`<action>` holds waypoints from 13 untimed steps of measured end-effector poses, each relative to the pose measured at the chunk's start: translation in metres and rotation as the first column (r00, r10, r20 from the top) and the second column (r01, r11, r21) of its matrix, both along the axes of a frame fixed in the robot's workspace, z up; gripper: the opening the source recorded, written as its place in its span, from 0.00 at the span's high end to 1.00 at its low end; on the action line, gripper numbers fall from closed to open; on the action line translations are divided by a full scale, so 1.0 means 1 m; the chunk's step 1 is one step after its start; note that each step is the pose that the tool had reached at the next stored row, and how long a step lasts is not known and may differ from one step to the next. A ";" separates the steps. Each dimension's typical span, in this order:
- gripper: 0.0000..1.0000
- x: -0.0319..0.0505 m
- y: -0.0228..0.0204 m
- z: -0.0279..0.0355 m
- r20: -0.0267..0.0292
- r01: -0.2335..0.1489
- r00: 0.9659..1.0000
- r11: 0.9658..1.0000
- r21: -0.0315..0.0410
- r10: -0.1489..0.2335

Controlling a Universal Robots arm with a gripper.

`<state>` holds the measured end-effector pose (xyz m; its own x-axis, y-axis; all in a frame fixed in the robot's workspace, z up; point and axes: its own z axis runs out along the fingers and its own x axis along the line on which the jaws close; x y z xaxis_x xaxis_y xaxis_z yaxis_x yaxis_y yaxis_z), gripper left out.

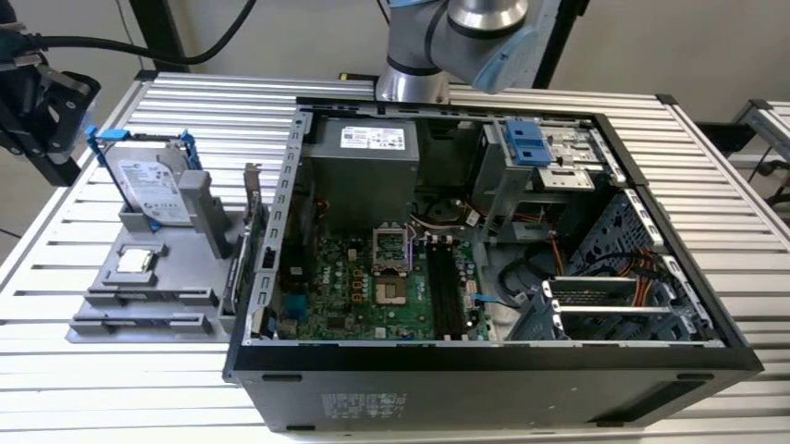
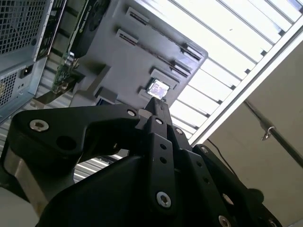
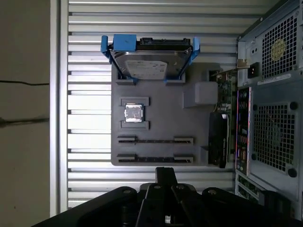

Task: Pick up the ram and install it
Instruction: 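Pick up the ram and move it above insertion slot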

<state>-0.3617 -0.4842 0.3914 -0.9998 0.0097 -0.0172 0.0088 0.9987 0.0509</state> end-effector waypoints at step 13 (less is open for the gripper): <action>1.00 0.0000 0.0000 0.0000 0.000 -0.004 1.000 1.000 0.000 0.004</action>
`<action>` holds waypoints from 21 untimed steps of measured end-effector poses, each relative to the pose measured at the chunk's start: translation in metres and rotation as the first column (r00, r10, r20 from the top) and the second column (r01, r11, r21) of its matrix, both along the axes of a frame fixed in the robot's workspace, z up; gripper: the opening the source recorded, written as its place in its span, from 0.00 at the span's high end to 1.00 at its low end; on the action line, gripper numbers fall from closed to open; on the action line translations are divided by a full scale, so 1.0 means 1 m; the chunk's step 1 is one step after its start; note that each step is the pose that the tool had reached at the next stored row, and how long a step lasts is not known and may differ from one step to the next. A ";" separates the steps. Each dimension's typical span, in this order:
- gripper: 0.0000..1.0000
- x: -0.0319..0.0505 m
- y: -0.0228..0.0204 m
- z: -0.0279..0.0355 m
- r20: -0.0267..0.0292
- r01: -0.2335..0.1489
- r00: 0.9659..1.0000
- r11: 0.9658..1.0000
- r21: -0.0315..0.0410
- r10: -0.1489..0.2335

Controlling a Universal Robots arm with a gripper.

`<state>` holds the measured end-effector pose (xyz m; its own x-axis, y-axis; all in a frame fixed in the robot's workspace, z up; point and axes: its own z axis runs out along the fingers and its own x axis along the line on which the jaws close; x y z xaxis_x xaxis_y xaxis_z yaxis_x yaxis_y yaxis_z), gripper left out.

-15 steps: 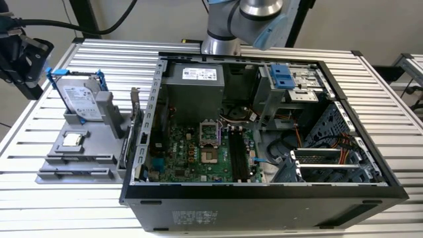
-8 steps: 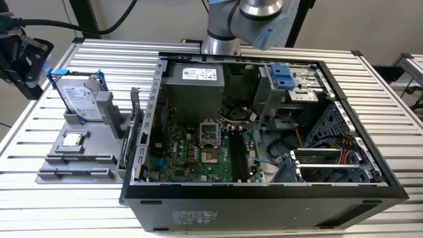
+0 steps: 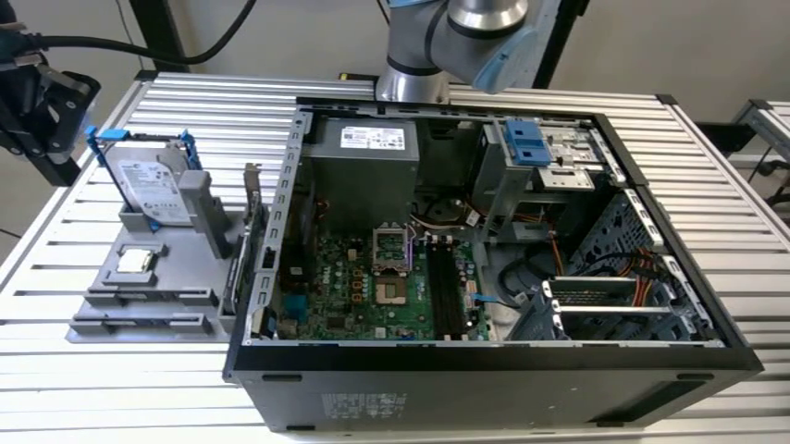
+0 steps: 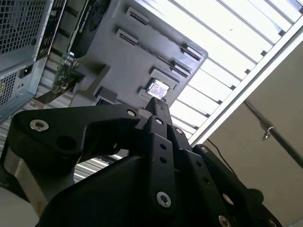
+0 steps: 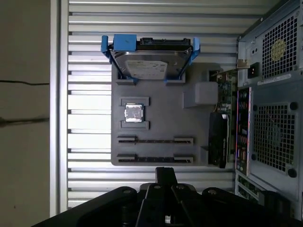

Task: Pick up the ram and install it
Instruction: 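Pick up the ram and move it above insertion slot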

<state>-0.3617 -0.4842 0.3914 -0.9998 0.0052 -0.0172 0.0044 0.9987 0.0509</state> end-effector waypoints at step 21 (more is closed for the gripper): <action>1.00 0.0000 0.0000 0.0000 0.000 -0.252 0.968 0.968 0.000 0.252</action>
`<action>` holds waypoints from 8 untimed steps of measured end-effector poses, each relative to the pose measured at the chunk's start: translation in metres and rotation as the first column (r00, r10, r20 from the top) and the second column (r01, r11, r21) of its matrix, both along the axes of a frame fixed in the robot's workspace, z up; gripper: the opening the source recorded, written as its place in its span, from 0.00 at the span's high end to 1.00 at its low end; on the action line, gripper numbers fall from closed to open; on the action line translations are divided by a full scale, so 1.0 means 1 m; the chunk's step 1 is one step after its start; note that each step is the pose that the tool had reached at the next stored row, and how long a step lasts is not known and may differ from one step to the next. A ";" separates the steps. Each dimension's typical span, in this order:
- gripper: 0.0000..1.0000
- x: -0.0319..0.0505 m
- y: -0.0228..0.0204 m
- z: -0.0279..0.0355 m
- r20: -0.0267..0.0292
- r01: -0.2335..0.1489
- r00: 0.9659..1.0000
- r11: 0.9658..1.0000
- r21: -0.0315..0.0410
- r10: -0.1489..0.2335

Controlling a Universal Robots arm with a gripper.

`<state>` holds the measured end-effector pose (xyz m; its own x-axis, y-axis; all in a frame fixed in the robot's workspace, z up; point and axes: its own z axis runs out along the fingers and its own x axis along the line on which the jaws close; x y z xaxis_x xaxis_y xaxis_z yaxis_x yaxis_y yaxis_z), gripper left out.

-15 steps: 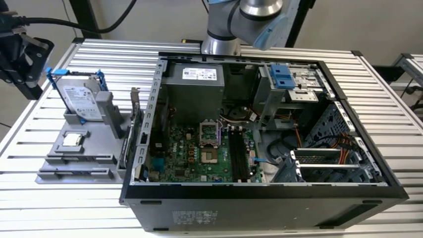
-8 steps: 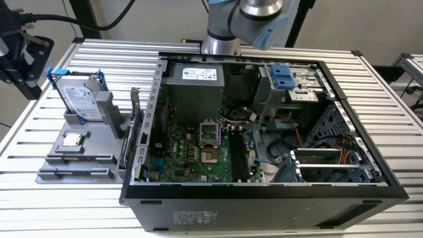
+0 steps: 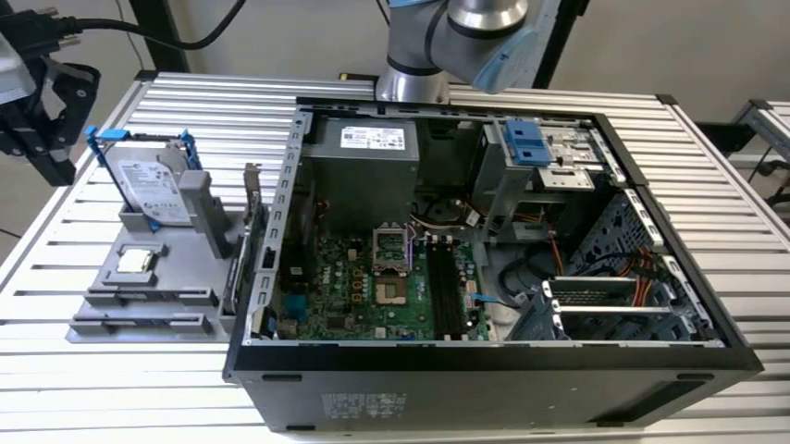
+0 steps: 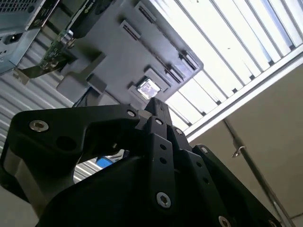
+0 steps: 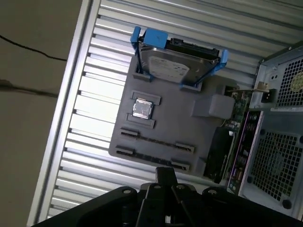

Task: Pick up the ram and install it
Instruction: 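Pick up the ram and move it above insertion slot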

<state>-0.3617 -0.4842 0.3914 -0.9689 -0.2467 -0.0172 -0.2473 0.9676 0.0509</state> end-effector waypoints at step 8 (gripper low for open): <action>1.00 0.0000 0.0000 0.0000 0.000 -0.123 0.992 0.992 0.000 0.123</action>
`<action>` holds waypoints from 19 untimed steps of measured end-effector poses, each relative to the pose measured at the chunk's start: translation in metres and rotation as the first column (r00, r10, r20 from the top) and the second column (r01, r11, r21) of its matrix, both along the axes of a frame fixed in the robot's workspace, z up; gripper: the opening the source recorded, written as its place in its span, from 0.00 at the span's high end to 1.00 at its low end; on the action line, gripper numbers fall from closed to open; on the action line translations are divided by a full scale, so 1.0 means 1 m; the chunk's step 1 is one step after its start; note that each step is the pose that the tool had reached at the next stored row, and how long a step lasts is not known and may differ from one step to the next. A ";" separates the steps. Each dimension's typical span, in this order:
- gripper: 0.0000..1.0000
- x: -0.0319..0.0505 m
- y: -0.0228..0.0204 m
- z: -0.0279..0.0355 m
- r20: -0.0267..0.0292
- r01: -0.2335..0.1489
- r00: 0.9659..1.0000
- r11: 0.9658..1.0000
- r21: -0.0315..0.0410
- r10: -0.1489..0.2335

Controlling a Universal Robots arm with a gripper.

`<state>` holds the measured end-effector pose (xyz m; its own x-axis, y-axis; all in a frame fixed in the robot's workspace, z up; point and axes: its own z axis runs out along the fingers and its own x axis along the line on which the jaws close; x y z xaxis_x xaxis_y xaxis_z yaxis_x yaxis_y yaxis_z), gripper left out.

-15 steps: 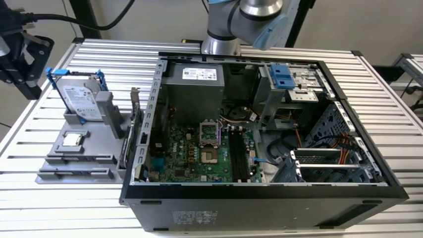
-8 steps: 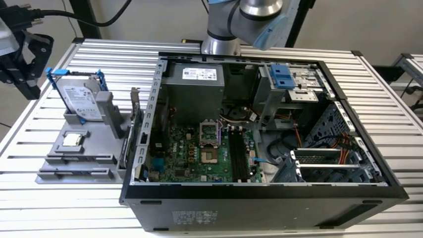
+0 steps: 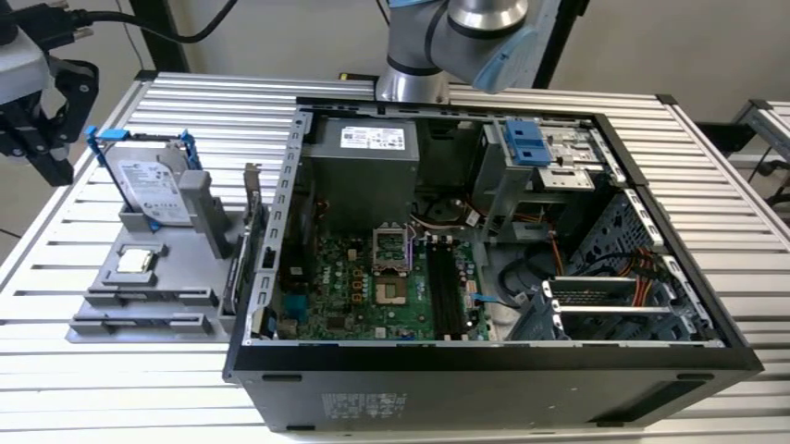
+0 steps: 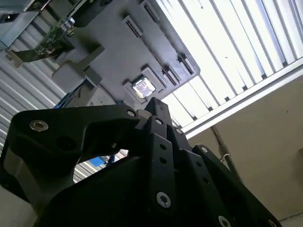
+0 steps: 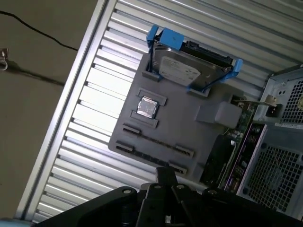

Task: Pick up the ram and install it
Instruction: 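Pick up the ram and move it above insertion slot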

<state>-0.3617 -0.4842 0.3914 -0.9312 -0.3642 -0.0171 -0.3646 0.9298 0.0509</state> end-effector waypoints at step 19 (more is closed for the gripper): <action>1.00 0.0000 0.0000 0.0000 0.000 -0.303 0.953 0.953 0.000 0.303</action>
<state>-0.3617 -0.4842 0.3914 -0.7771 -0.6291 -0.0172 -0.6291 0.7757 0.0509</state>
